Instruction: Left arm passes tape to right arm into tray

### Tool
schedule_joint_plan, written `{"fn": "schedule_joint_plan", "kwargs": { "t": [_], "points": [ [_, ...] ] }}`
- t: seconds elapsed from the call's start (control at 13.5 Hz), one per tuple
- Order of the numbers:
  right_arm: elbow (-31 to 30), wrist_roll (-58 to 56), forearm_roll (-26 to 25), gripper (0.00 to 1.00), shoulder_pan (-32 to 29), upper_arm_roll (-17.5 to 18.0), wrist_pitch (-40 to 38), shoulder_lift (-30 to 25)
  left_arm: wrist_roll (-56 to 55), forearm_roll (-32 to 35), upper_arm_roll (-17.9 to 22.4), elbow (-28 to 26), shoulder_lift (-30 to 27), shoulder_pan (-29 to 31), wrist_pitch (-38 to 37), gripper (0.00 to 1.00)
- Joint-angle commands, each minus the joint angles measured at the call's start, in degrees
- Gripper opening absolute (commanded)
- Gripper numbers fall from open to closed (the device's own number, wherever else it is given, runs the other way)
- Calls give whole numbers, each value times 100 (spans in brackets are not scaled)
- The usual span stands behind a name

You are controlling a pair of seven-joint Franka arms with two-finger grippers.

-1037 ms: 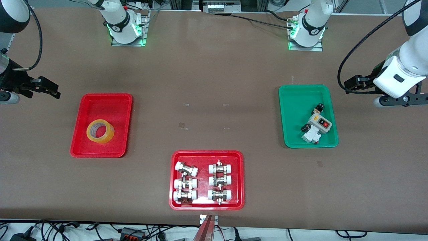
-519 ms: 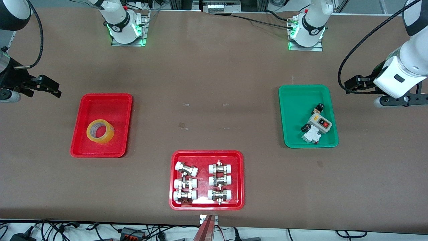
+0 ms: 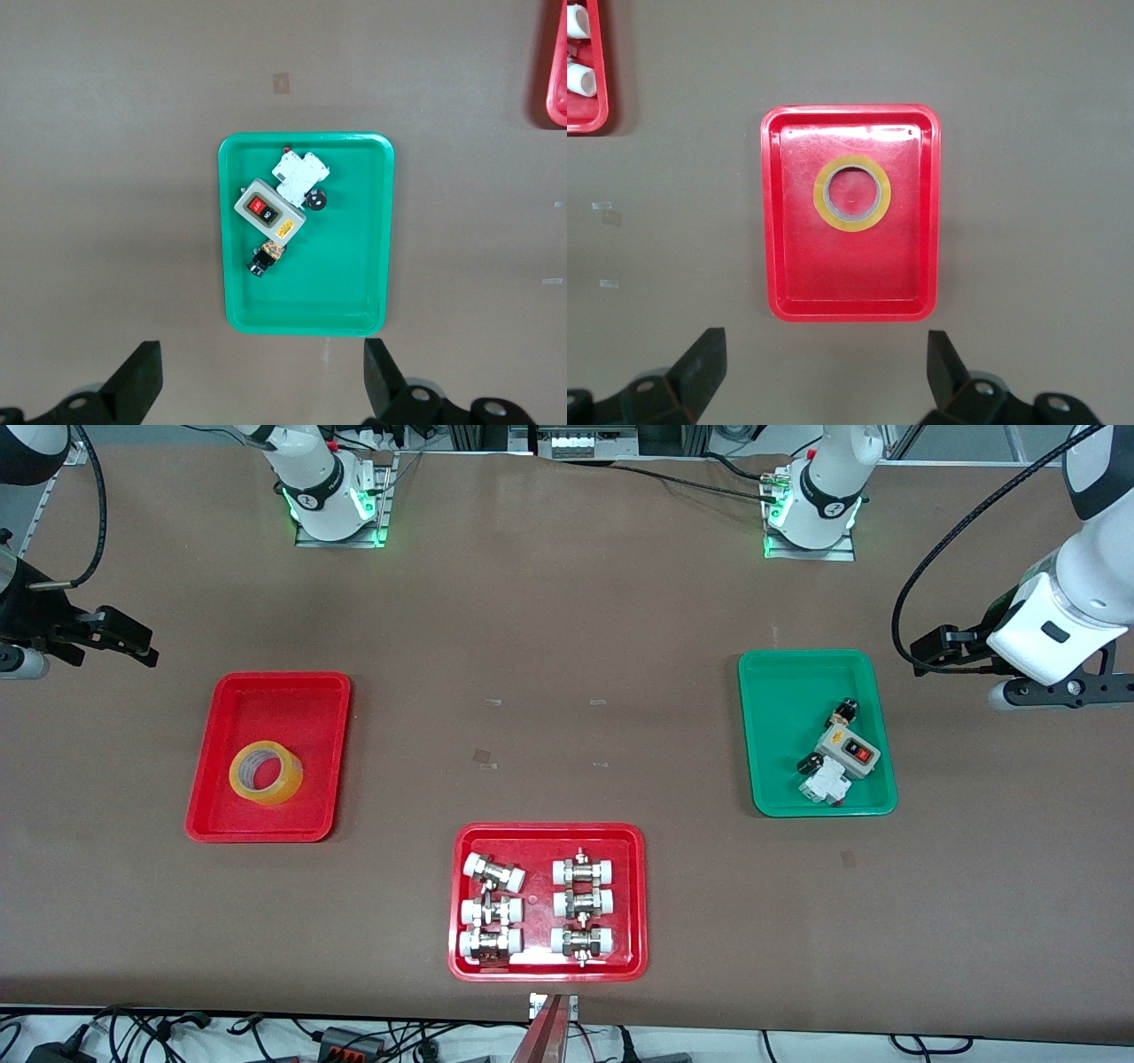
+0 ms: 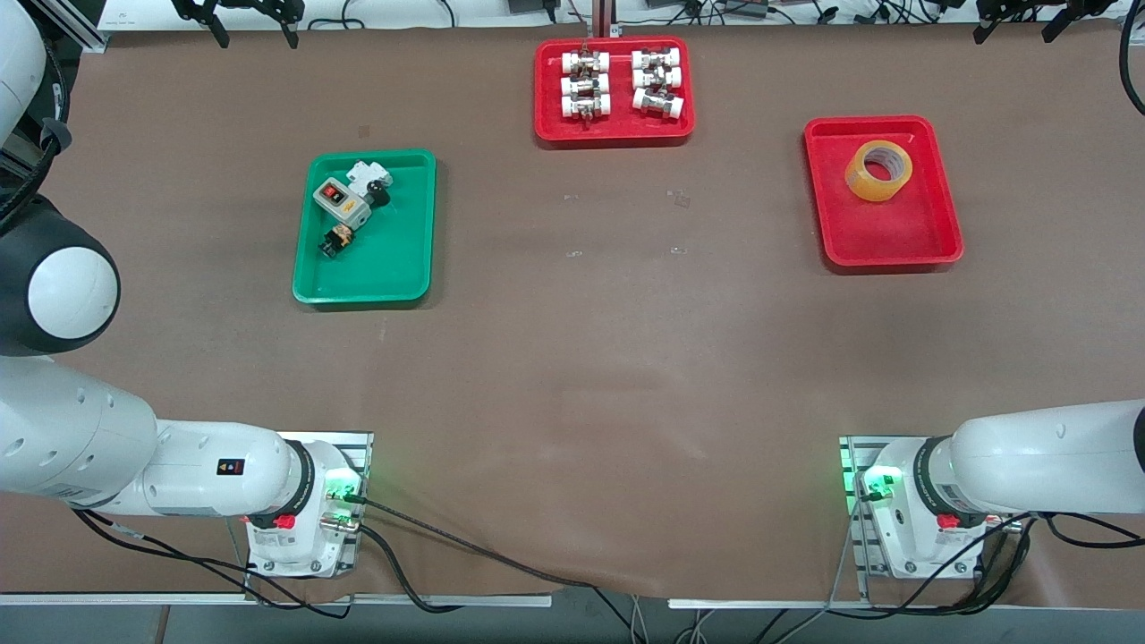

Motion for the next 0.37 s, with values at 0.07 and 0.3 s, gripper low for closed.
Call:
{"fn": "schedule_joint_plan", "kwargs": {
  "t": [0.07,0.3],
  "points": [
    [-59,-13,-58,100,-20,38,-88,-86,-47,-97,-7,-118,-127,19,55,100],
    [-59,-14,-58,100,-20,38,-132,-95,-47,-97,-7,-110,-127,19,55,100]
  ]
}}
